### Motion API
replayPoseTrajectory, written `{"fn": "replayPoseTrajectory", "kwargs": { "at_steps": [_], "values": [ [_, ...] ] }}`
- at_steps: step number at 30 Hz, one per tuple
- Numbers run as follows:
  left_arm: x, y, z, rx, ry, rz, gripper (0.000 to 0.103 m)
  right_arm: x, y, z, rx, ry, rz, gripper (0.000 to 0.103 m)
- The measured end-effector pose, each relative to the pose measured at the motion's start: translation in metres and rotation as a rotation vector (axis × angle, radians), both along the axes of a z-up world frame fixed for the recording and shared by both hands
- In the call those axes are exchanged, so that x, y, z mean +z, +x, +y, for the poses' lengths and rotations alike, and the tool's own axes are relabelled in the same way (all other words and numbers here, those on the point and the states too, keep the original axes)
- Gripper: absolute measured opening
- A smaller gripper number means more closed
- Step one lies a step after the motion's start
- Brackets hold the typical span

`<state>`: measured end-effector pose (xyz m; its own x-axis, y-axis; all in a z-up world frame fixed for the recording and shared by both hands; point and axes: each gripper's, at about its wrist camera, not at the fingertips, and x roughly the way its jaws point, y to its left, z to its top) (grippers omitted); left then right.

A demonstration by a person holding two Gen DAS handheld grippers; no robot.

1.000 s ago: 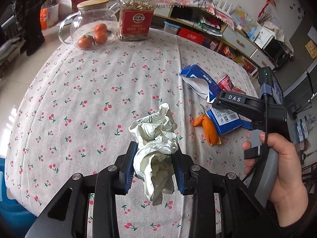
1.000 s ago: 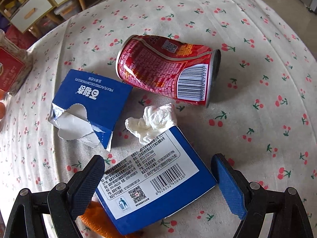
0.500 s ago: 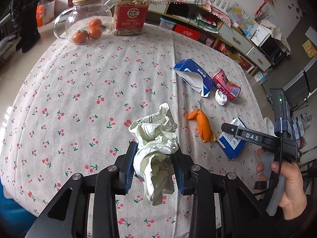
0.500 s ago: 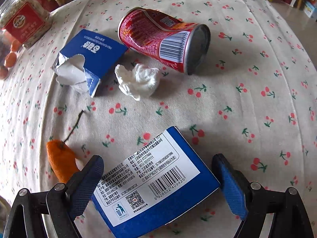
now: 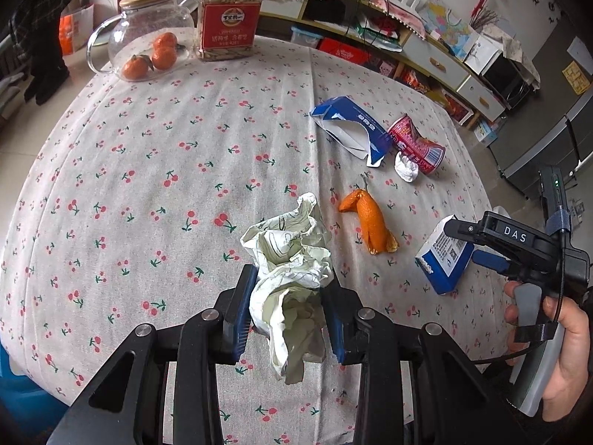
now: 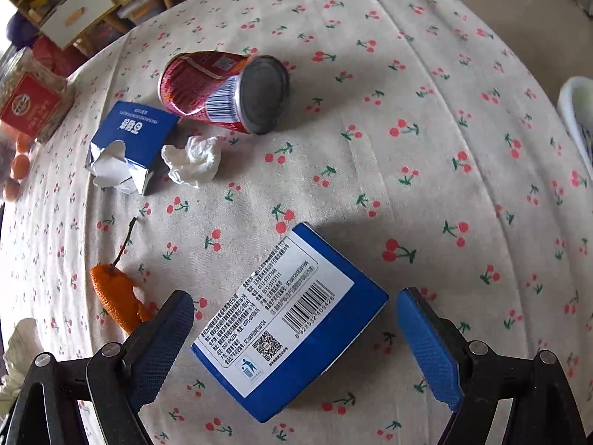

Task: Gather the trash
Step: 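Reach the right tool to the blue biscuit box and grasp it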

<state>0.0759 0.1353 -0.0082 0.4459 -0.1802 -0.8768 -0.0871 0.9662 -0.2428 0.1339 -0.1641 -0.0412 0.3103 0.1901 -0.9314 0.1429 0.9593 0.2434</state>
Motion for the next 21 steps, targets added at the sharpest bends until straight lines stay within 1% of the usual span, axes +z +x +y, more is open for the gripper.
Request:
{"fn": "replayPoseTrajectory", "kwargs": {
  "at_steps": [5, 12, 14, 17, 21],
  "values": [
    [0.001, -0.001, 0.0, -0.002, -0.003, -0.005, 0.036, -0.009, -0.006, 0.003, -0.073, 0.027, 0.028, 0.093],
    [0.004, -0.002, 0.003, 0.001, -0.008, -0.013, 0.036, -0.02, -0.007, 0.024, -0.039, -0.064, 0.036, 0.092],
    [0.005, -0.003, 0.004, 0.002, -0.01, -0.017, 0.036, -0.019, -0.007, 0.027, -0.019, -0.091, 0.017, 0.087],
    [0.006, -0.004, 0.005, 0.001, -0.013, -0.019, 0.036, -0.016, -0.004, 0.028, 0.01, -0.102, -0.002, 0.079],
    [0.006, -0.005, 0.004, -0.002, -0.012, -0.021, 0.036, -0.013, -0.004, 0.024, 0.059, -0.088, -0.014, 0.074]
  ]
}}
